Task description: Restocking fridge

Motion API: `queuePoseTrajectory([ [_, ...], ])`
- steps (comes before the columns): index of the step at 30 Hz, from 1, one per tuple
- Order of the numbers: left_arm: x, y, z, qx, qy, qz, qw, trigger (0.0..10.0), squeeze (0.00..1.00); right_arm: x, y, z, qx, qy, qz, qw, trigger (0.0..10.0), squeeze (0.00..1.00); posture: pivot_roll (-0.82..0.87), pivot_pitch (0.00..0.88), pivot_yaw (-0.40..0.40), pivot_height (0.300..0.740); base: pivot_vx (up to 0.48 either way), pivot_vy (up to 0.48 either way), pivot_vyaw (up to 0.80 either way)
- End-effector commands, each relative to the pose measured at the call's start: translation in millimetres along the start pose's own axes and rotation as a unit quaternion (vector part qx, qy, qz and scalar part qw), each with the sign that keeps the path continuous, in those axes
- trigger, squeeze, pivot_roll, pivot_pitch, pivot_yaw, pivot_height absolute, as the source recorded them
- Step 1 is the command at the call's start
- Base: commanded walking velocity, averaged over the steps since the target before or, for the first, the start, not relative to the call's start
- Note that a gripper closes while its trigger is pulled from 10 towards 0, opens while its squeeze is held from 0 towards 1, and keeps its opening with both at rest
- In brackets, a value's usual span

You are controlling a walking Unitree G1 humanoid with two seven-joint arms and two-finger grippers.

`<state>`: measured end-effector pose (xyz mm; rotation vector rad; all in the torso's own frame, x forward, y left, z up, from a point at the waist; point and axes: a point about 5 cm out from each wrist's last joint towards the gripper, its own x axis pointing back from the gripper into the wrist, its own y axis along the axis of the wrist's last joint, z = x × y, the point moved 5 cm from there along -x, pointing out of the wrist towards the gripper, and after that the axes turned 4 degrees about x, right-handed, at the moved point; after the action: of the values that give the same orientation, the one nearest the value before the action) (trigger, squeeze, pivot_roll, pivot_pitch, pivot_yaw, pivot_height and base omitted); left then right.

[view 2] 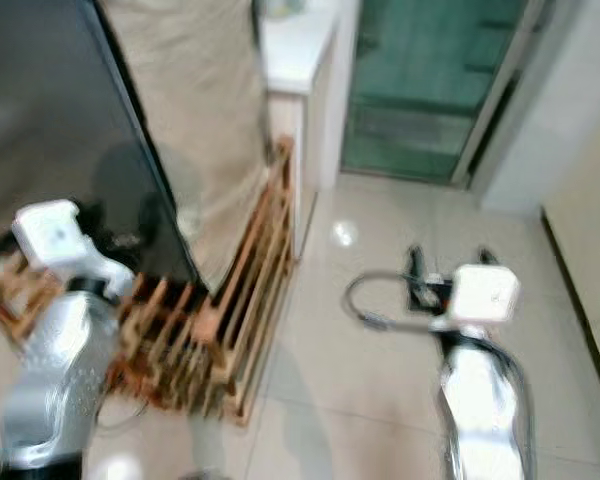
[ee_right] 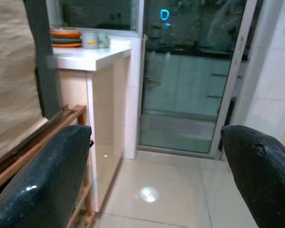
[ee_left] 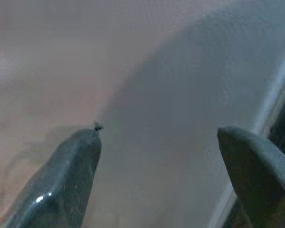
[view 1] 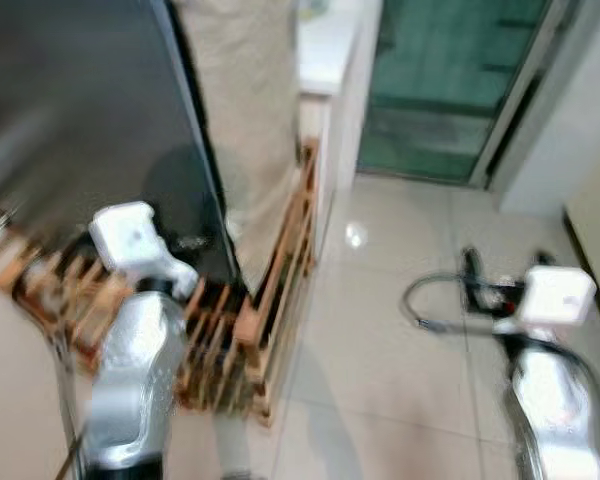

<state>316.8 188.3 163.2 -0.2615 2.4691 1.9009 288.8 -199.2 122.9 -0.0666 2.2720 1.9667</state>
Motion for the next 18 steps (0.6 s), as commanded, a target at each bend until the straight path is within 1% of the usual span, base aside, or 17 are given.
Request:
queuePoseTrajectory([
  [1, 0.5, -0.1, -8.0, 0.001, -0.007, -0.001, 1.000, 10.0, 0.00, 2.0, -3.6, -8.6, 0.012, -0.009, 0.006, 1.000, 10.0, 0.00, -0.05, 0.000, 0.015, 0.740, 0.000, 0.000, 0.00],
  [7, -1.9, 0.8, -8.8, 0.000, -0.008, 0.000, 1.000, 10.0, 0.00, -1.1, -5.0, -7.2, 0.013, -0.003, 0.007, 1.000, 10.0, 0.00, -0.06, 0.000, 0.012, 0.740, 0.000, 0.000, 0.00],
  [9, -9.9, 0.7, -11.2, -0.020, -0.033, 0.005, 0.999, 10.0, 0.00, -2.4, -5.1, -7.6, 0.010, -0.005, 0.008, 1.000, 10.0, 0.00, -0.06, 0.000, 0.014, 0.740, 0.000, 0.000, 0.00],
  [11, -14.6, -10.4, -23.4, -0.021, -0.078, 0.040, 0.996, 10.0, 0.00, -3.1, -5.5, -8.8, 0.005, -0.009, 0.009, 1.000, 10.0, 0.00, -0.06, 0.000, 0.014, 0.740, 0.000, 0.000, 0.00],
  [12, -16.4, -15.0, -33.9, -0.032, -0.111, 0.053, 0.992, 10.0, 0.00, -3.8, -6.1, -9.3, 0.002, -0.012, 0.011, 1.000, 10.0, 0.00, -0.06, 0.000, 0.019, 0.740, 0.000, 0.000, 0.00],
  [13, -17.2, -17.9, -40.8, -0.040, -0.132, 0.061, 0.989, 10.0, 0.00, -4.3, -6.5, -9.6, 0.000, -0.013, 0.012, 1.000, 10.0, 0.00, -0.06, 0.000, 0.019, 0.740, 0.000, 0.000, 0.00],
  [14, -17.2, -17.9, -40.8, -0.040, -0.132, 0.061, 0.989, 10.0, 0.00, -4.3, -6.5, -9.6, 0.000, -0.013, 0.012, 1.000, 10.0, 0.00, -0.06, 0.000, 0.019, 0.740, 0.000, 0.000, 0.00],
  [15, -20.5, -17.3, -55.0, -0.043, -0.161, 0.059, 0.984, 10.0, 0.00, -7.5, -8.1, -9.1, 0.008, -0.014, 0.016, 1.000, 10.0, 0.00, -0.07, 0.000, 0.034, 0.740, 0.000, 0.000, 0.00],
  [16, -22.2, -16.8, -61.9, -0.034, -0.169, 0.058, 0.983, 10.0, 0.00, -10.0, -10.0, -9.8, 0.009, -0.018, 0.022, 1.000, 10.0, 0.00, -0.07, 0.000, 0.041, 0.740, 0.000, 0.000, -0.78],
  [18, -22.5, -16.5, -62.9, -0.032, -0.168, 0.057, 0.984, 10.0, 0.00, -10.6, -10.4, -10.1, 0.009, -0.020, 0.024, 0.999, 10.0, 0.00, -0.07, 0.000, 0.043, 0.740, 0.000, 0.000, -0.78],
])
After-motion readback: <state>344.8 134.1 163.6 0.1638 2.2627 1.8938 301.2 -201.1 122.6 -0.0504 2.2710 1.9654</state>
